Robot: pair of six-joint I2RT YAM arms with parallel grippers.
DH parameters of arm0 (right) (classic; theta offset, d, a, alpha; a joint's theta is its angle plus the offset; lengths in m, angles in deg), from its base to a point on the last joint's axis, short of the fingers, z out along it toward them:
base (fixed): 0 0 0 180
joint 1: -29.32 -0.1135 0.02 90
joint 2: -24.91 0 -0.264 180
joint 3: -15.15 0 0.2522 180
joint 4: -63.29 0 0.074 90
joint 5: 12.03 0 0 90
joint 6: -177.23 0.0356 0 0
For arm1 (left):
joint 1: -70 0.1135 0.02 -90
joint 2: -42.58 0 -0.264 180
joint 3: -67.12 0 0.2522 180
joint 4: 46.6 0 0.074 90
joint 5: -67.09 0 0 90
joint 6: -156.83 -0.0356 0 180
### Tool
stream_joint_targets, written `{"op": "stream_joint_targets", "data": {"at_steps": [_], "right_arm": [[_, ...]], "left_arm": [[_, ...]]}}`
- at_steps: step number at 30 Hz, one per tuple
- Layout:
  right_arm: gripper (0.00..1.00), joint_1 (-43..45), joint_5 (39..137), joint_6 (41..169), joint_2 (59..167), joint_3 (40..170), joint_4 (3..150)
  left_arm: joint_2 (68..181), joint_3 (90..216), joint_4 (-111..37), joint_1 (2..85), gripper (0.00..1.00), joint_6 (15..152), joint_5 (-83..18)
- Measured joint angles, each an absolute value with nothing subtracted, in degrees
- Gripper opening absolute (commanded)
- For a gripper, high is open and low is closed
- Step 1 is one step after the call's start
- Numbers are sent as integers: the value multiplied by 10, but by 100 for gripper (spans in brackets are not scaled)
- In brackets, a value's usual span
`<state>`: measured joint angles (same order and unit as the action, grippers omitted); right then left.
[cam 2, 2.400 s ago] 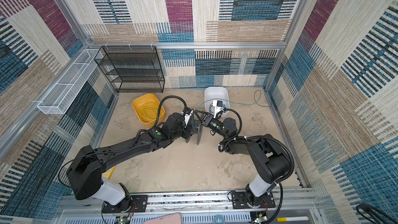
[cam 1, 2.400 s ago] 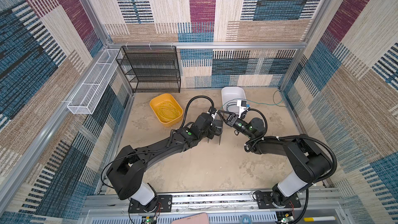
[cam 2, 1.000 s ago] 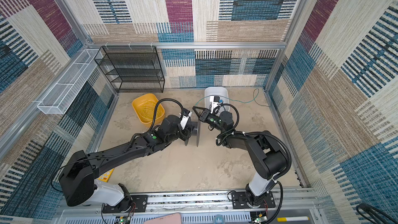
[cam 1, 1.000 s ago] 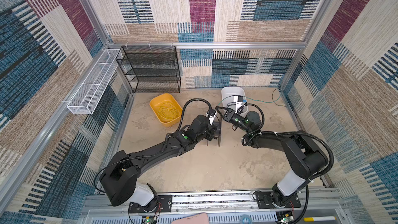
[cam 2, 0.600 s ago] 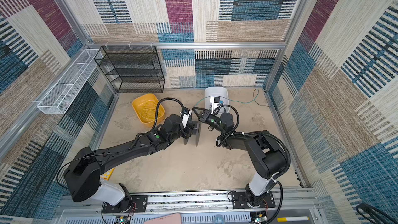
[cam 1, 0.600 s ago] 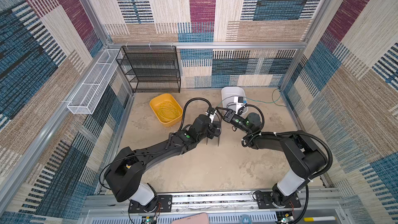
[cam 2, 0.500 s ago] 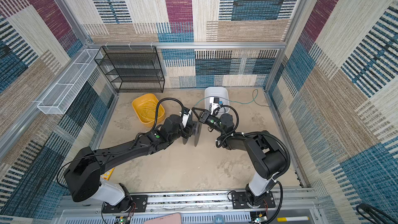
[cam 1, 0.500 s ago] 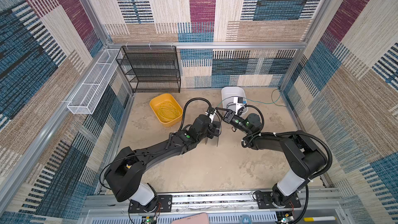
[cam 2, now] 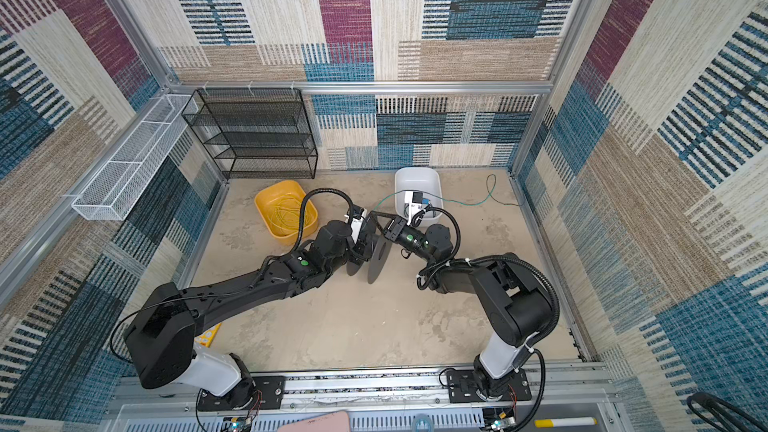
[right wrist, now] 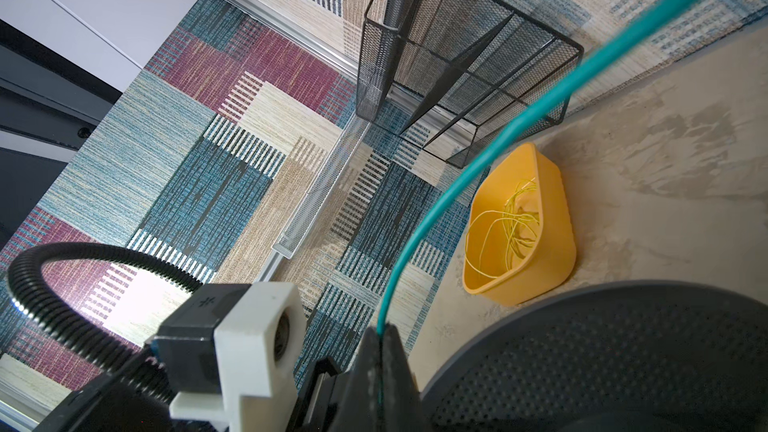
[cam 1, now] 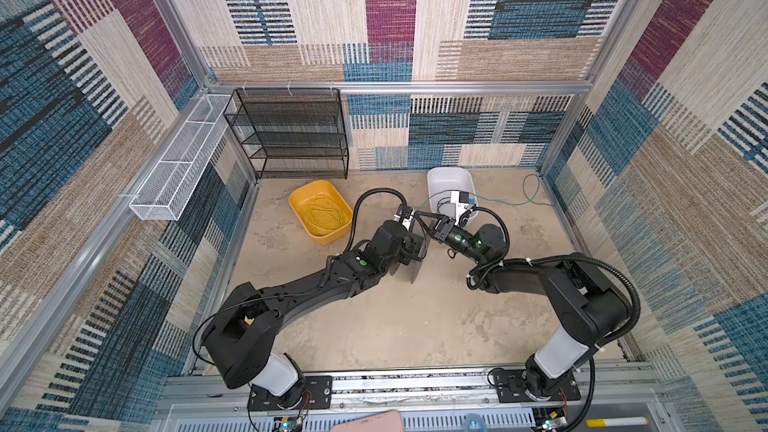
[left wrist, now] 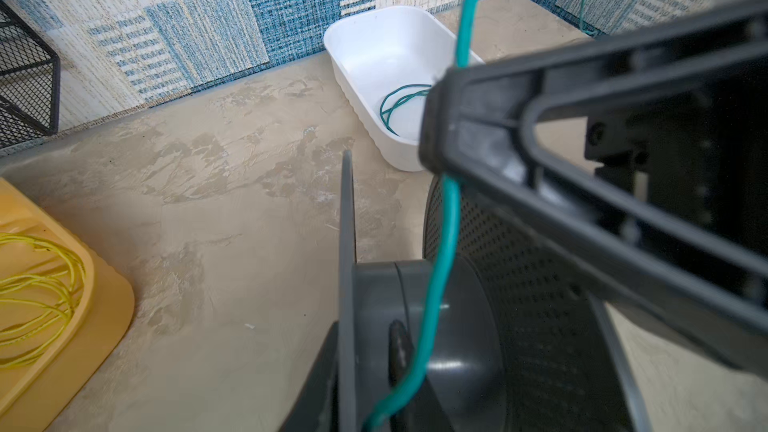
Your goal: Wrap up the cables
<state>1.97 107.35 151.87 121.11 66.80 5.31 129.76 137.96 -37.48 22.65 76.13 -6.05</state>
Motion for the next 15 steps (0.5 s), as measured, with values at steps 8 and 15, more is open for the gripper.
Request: {"op": "stream_joint_targets", "data": {"at_steps": [8,15], "right_arm": [[0,18,1078,1520,1217,673,48],[2,17,1094,1525,1224,673,40]], "left_arm": [[1279,1365,-369,227,0,761,-57],[1256,1352,-353,227,0,758,-57]]}}
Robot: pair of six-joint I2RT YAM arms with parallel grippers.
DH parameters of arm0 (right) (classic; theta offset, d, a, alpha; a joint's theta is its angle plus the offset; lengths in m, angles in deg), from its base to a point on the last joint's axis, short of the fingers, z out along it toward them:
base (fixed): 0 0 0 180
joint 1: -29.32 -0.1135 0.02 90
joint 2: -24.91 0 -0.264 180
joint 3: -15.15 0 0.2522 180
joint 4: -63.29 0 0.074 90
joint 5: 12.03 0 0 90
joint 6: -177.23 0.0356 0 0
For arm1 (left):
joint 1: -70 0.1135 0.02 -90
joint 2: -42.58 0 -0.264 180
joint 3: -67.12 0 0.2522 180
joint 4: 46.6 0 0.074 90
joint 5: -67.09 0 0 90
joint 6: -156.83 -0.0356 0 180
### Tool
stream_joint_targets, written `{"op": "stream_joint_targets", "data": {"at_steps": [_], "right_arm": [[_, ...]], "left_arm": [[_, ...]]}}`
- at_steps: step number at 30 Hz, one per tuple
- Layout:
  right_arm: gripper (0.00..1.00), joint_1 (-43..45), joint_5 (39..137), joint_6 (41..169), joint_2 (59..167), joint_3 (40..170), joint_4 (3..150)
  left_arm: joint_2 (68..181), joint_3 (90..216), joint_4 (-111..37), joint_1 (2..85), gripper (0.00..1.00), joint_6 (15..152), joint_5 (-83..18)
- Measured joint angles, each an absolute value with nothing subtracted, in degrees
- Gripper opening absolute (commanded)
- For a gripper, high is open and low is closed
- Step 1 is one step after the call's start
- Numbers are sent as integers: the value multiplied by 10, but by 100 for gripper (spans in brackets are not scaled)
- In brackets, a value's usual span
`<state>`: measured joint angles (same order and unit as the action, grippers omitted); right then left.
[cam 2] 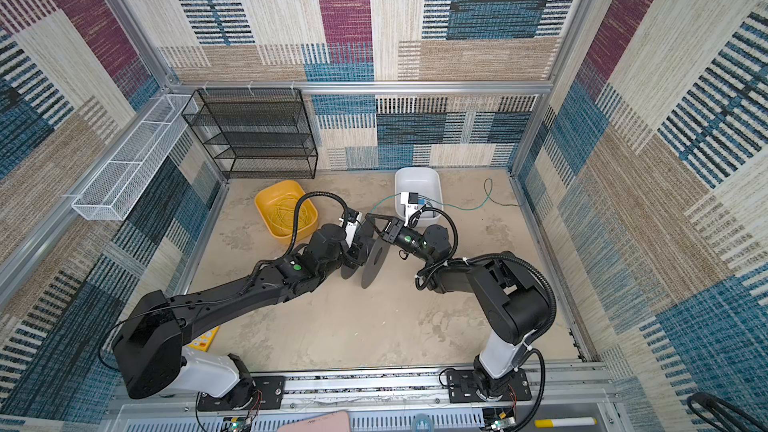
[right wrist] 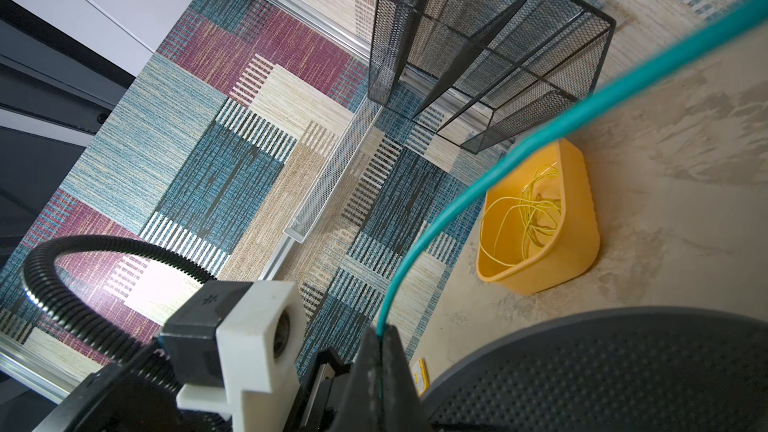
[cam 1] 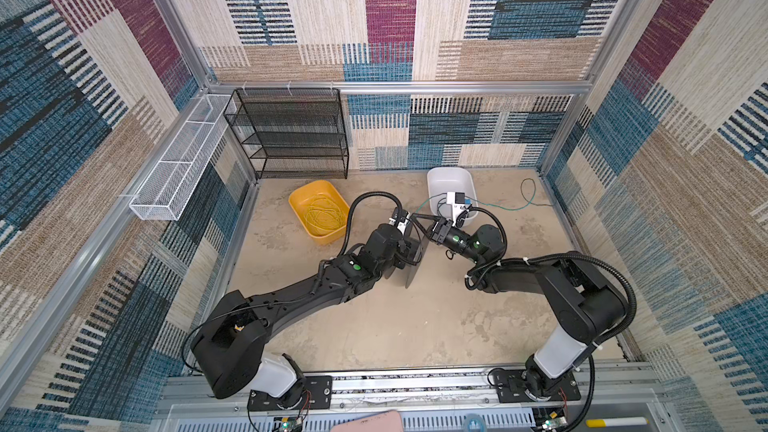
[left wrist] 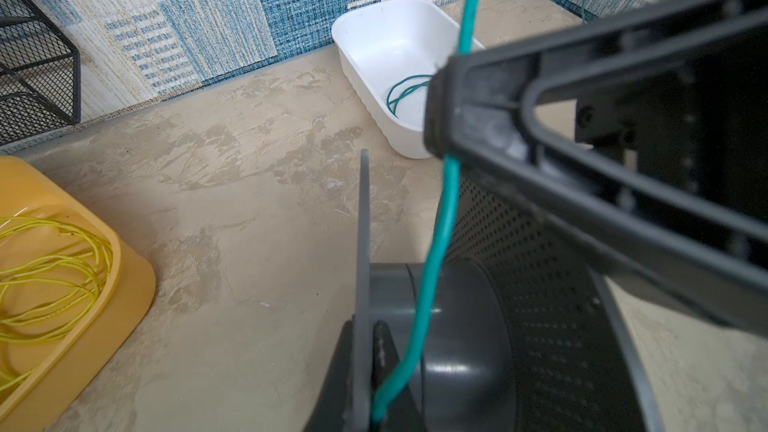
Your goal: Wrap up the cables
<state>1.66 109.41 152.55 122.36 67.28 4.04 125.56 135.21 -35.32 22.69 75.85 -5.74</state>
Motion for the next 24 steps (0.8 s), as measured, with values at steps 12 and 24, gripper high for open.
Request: {"op": "stream_joint_targets", "data": {"at_steps": [12,24], "right_arm": [[68,21,1062,1487,1152,684,158],[64,20,1003,1346,937,648,489]], "left_arm": [[1221,1414,-214,238,0,757,-53],[1159,1469,-92,285,0,762,-50]]}}
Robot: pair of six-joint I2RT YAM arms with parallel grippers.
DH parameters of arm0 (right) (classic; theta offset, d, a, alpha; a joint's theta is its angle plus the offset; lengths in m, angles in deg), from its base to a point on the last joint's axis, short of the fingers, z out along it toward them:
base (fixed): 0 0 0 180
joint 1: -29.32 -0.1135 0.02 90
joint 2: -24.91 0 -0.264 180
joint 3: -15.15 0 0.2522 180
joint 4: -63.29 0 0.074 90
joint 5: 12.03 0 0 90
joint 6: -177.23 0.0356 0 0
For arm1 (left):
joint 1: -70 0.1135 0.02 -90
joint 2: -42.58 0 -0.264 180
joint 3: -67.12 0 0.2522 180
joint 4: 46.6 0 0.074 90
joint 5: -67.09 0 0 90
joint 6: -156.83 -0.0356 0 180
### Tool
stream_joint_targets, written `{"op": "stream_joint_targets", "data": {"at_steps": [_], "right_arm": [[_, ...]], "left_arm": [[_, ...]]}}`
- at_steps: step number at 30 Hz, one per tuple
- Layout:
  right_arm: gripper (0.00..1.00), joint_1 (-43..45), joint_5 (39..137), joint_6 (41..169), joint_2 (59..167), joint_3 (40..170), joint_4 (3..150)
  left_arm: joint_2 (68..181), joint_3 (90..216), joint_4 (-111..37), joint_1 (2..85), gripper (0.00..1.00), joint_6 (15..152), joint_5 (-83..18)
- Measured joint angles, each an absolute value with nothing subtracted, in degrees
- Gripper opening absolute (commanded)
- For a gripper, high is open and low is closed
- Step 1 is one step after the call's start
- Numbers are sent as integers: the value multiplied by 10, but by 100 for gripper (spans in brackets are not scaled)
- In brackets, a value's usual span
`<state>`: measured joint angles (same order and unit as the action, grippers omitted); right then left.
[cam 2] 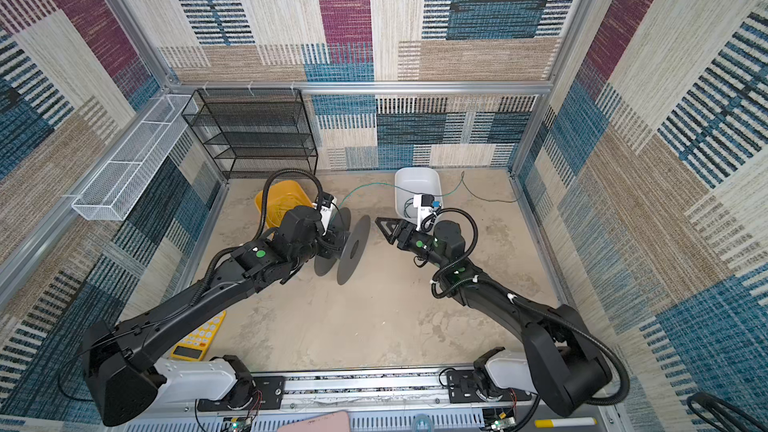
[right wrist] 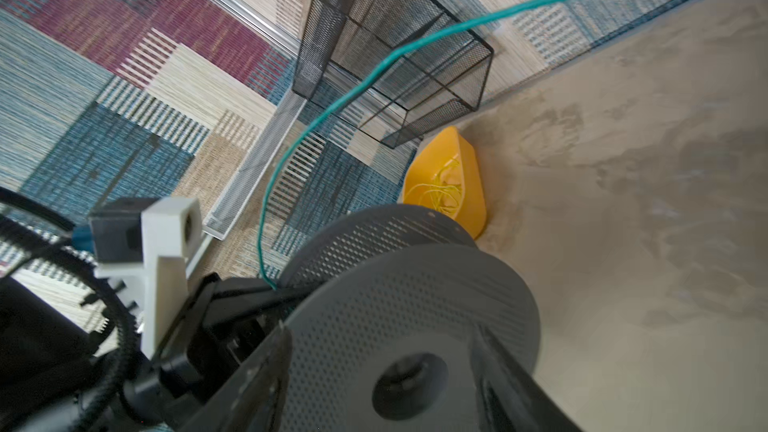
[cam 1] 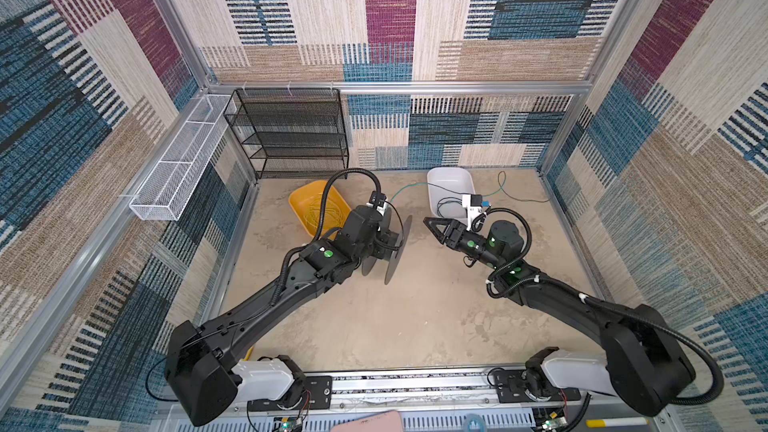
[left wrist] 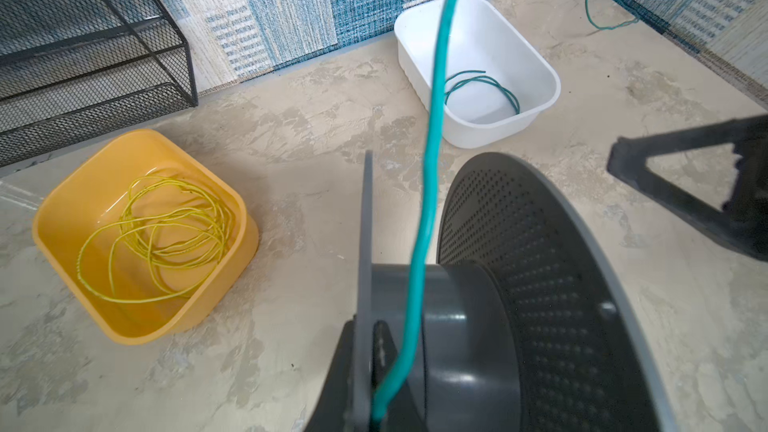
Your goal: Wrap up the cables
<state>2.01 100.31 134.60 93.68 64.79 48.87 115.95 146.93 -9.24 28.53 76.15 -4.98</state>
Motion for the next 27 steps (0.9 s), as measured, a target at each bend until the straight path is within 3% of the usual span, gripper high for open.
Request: {"op": "stream_joint_targets", "data": {"at_steps": [5,9,13,21,27], "right_arm": [[46,23,865,1225,855,705,667],[45,61,723,1135,873,790,762],[52,136,664,1081,954,865,810],[82,230,598,979,1162,1022,885],[82,299,597,945,1246,1043,918]], "left_arm": [[1130,1490,-51,302,0,762,-52],[1115,1508,-20,315,0,764,-54],[1108,1519,5,335,0,764,-66],[1114,1559,51,385,0,771,-100],[1126,1580,64,427,0,771,-127]]}}
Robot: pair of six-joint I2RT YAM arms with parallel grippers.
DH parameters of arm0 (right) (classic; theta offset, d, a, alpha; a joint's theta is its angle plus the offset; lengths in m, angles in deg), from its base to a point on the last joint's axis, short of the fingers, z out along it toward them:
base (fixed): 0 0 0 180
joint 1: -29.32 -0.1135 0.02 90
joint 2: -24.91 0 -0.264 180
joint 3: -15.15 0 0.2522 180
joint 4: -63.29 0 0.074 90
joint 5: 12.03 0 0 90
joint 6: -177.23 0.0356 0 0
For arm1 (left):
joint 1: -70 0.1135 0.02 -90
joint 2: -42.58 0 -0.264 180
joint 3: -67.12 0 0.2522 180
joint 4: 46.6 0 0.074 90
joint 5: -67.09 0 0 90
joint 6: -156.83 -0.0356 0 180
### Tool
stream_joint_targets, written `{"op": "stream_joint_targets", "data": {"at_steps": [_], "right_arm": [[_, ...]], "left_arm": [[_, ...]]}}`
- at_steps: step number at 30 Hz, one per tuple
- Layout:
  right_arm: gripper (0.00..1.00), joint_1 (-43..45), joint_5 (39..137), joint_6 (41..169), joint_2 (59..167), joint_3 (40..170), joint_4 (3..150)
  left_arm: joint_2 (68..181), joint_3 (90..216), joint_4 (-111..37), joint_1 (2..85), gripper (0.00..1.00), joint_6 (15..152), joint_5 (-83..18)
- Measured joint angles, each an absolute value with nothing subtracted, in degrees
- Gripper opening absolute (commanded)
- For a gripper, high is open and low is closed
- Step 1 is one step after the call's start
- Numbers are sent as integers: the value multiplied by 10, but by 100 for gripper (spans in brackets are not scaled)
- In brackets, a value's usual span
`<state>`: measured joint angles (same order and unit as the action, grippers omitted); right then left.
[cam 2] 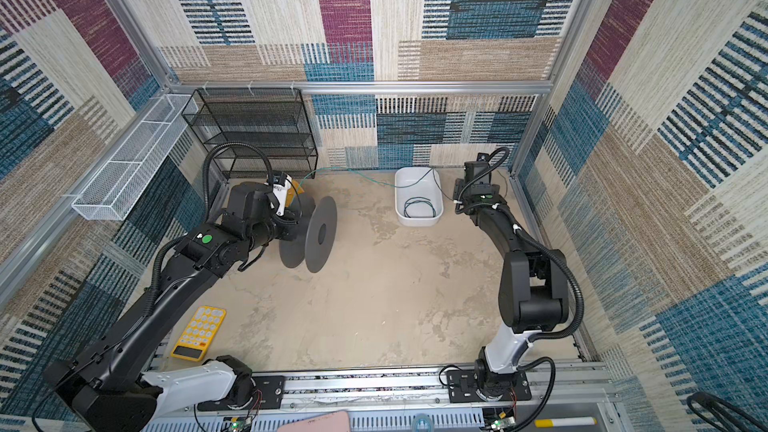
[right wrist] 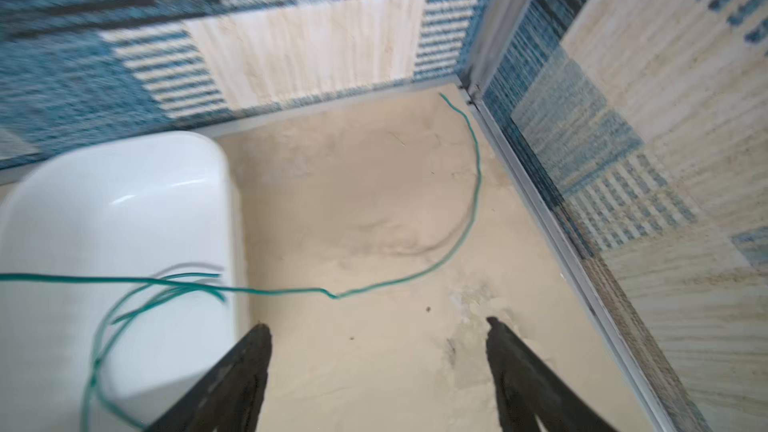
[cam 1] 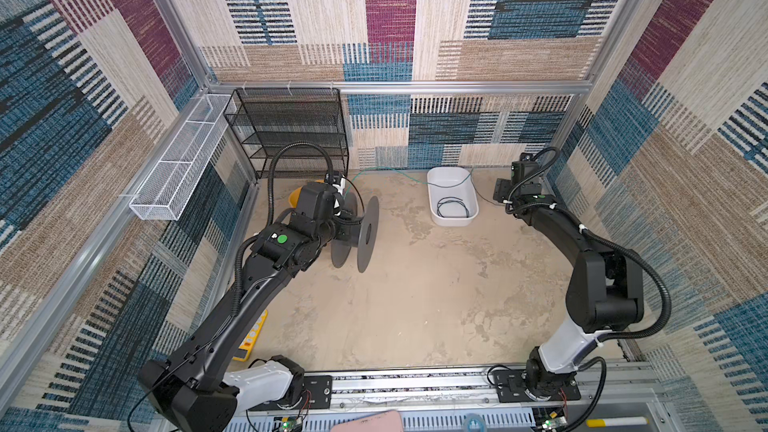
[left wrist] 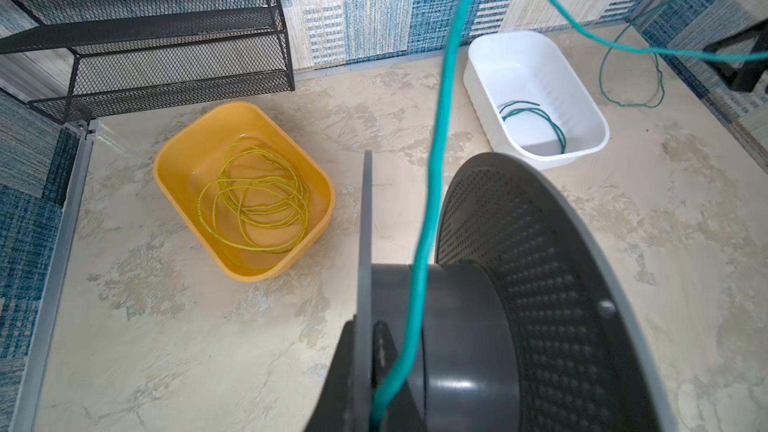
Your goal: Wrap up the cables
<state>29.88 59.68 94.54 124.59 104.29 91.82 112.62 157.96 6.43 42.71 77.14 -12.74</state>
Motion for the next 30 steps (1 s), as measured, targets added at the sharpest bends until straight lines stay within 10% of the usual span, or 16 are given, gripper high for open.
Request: {"op": "stream_joint_targets", "data": {"at_steps": [30], "right_arm": [[77,418,1062,1403,1376,917,561]], "left_arm": [[1138,1573,63,462,0,772,-203]]}}
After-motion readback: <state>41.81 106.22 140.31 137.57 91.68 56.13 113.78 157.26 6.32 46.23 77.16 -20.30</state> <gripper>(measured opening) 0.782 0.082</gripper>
